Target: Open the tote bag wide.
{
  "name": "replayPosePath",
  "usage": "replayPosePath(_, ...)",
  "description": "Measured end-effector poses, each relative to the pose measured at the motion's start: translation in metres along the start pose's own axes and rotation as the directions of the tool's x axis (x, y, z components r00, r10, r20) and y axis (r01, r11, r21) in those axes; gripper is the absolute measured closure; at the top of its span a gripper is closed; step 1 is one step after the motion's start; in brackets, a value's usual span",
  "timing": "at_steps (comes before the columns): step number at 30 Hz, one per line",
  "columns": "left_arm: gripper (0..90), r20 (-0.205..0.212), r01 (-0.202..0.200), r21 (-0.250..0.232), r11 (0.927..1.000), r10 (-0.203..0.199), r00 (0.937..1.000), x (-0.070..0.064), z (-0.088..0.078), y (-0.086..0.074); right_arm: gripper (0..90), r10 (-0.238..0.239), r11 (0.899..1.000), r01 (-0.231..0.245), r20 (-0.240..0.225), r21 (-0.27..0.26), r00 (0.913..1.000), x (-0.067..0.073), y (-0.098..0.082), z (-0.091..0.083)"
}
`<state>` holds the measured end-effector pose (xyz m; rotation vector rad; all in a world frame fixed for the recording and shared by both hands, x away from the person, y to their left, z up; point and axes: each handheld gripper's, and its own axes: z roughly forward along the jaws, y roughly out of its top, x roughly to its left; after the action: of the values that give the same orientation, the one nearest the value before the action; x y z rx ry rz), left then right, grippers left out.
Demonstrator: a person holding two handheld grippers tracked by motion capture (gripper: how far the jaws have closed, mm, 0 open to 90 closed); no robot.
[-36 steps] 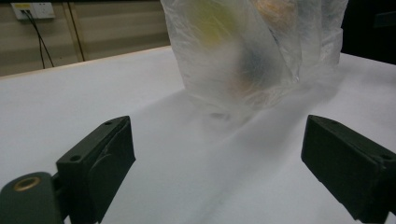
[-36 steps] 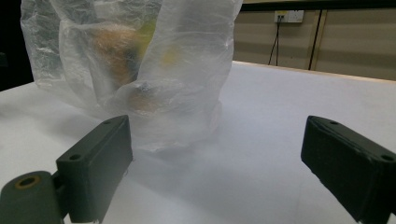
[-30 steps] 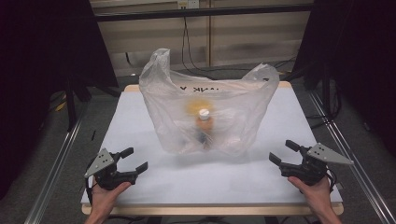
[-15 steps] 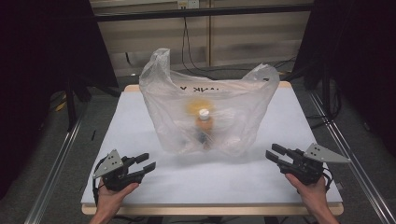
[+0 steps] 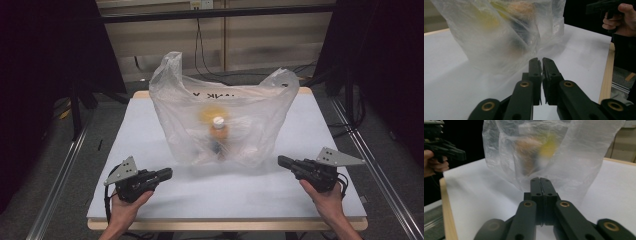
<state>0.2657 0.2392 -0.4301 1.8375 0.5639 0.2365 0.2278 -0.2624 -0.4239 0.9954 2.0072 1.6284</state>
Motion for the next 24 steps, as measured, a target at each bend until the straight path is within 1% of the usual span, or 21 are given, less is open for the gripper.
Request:
replayPosePath(2, 88.2, 0.015, -0.014, 0.005, 0.9999, 0.014, 0.9998, 0.000, 0.004, 0.003, 90.0, 0.001, 1.000, -0.001, -0.013, 0.000, 0.9999, 0.000, 0.007, 0.003)
replayPosePath(3, 88.4, 0.030, -0.005, -0.003, 1.0000, 0.005, 0.9996, 0.000, 0.006, 0.004, 90.0, -0.002, 1.000, 0.002, -0.017, -0.001, 0.9999, 0.000, 0.009, 0.005)
replayPosePath(4, 89.2, 0.029, -0.015, 0.013, 0.9998, 0.014, 0.9995, 0.001, 0.008, 0.005, 90.0, 0.000, 1.000, 0.000, -0.025, -0.004, 0.9997, 0.001, 0.012, 0.007)
replayPosePath(6, 89.9, 0.048, -0.026, 0.007, 0.9996, 0.026, 0.9985, -0.001, 0.016, 0.011, 90.0, -0.007, 1.000, 0.007, -0.045, 0.004, 0.9990, 0.003, 0.017, 0.013)
replayPosePath(7, 90.0, 0.047, -0.039, 0.016, 0.9991, 0.038, 0.9982, -0.002, 0.017, 0.014, 90.0, -0.010, 1.000, 0.010, -0.059, 0.010, 0.9982, 0.004, 0.020, 0.015)
replayPosePath(8, 90.0, 0.047, -0.039, 0.016, 0.9991, 0.038, 0.9982, -0.002, 0.017, 0.014, 90.0, -0.010, 1.000, 0.010, -0.059, 0.010, 0.9982, 0.004, 0.020, 0.015)
replayPosePath(9, 90.0, 0.064, -0.037, 0.001, 0.9993, 0.037, 0.9973, -0.003, 0.019, 0.018, 90.0, -0.011, 1.000, 0.011, -0.060, 0.007, 0.9981, 0.005, 0.022, 0.017)
replayPosePath(10, 90.0, 0.065, -0.030, -0.007, 0.9995, 0.030, 0.9974, -0.004, 0.020, 0.020, 90.0, -0.014, 1.000, 0.015, -0.074, 0.006, 0.9972, 0.005, 0.025, 0.021)
replayPosePath(11, 90.0, 0.058, -0.049, -0.001, 0.9988, 0.049, 0.9971, -0.004, 0.020, 0.025, 90.0, -0.016, 1.000, 0.017, -0.084, 0.007, 0.9963, 0.006, 0.026, 0.023)
replayPosePath(12, 90.0, 0.078, -0.038, -0.018, 0.9991, 0.039, 0.9962, -0.005, 0.022, 0.032, 90.0, -0.032, 0.999, 0.034, -0.097, 0.014, 0.9947, 0.007, 0.031, 0.030)
replayPosePath(14, 90.0, 0.076, -0.043, -0.015, 0.9989, 0.044, 0.9961, -0.005, 0.023, 0.035, 90.0, -0.037, 0.999, 0.039, -0.116, 0.013, 0.9926, 0.007, 0.037, 0.036)
replayPosePath(15, 90.0, 0.086, -0.049, -0.016, 0.9987, 0.050, 0.9951, -0.004, 0.025, 0.041, 90.0, -0.034, 0.999, 0.036, -0.123, 0.013, 0.9918, 0.008, 0.040, 0.039)
replayPosePath(16, 90.0, 0.086, -0.049, -0.016, 0.9987, 0.050, 0.9951, -0.004, 0.025, 0.041, 90.0, -0.034, 0.999, 0.036, -0.133, 0.014, 0.9905, 0.008, 0.042, 0.042)
replayPosePath(17, 90.0, 0.098, -0.047, -0.022, 0.9987, 0.048, 0.9940, -0.004, 0.028, 0.044, 90.0, -0.038, 0.999, 0.040, -0.141, 0.013, 0.9893, 0.010, 0.045, 0.045)
replayPosePath(18, 90.0, 0.098, -0.047, -0.022, 0.9987, 0.048, 0.9940, -0.004, 0.028, 0.044, 90.0, -0.039, 0.999, 0.041, -0.149, 0.013, 0.9880, 0.010, 0.047, 0.047)
replayPosePath(19, 90.0, 0.092, -0.066, -0.018, 0.9977, 0.067, 0.9935, -0.005, 0.029, 0.048, 90.0, -0.036, 0.999, 0.039, -0.151, 0.014, 0.9878, 0.012, 0.050, 0.049)
replayPosePath(20, 90.0, 0.094, -0.063, -0.021, 0.9978, 0.065, 0.9935, -0.005, 0.030, 0.049, 90.0, -0.040, 0.999, 0.042, -0.156, 0.009, 0.9870, 0.012, 0.052, 0.051)
replayPosePath(21, 90.0, 0.087, -0.070, -0.017, 0.9974, 0.071, 0.9936, -0.004, 0.030, 0.051, 90.0, -0.035, 0.999, 0.036, -0.164, 0.007, 0.9859, 0.012, 0.055, 0.052)
replayPosePath(22, 90.0, 0.091, -0.063, -0.031, 0.9976, 0.065, 0.9937, -0.004, 0.031, 0.052, 90.0, -0.034, 0.999, 0.035, -0.163, 0.007, 0.9861, 0.012, 0.057, 0.053)
replayPosePath(23, 90.0, 0.092, -0.064, -0.033, 0.9974, 0.067, 0.9935, -0.003, 0.031, 0.053, 90.0, -0.031, 0.999, 0.032, -0.164, 0.004, 0.9860, 0.013, 0.059, 0.054)
replayPosePath(24, 90.0, 0.083, -0.066, -0.029, 0.9974, 0.068, 0.9942, -0.002, 0.031, 0.055, 90.0, -0.035, 0.999, 0.035, -0.163, -0.002, 0.9860, 0.012, 0.062, 0.055)
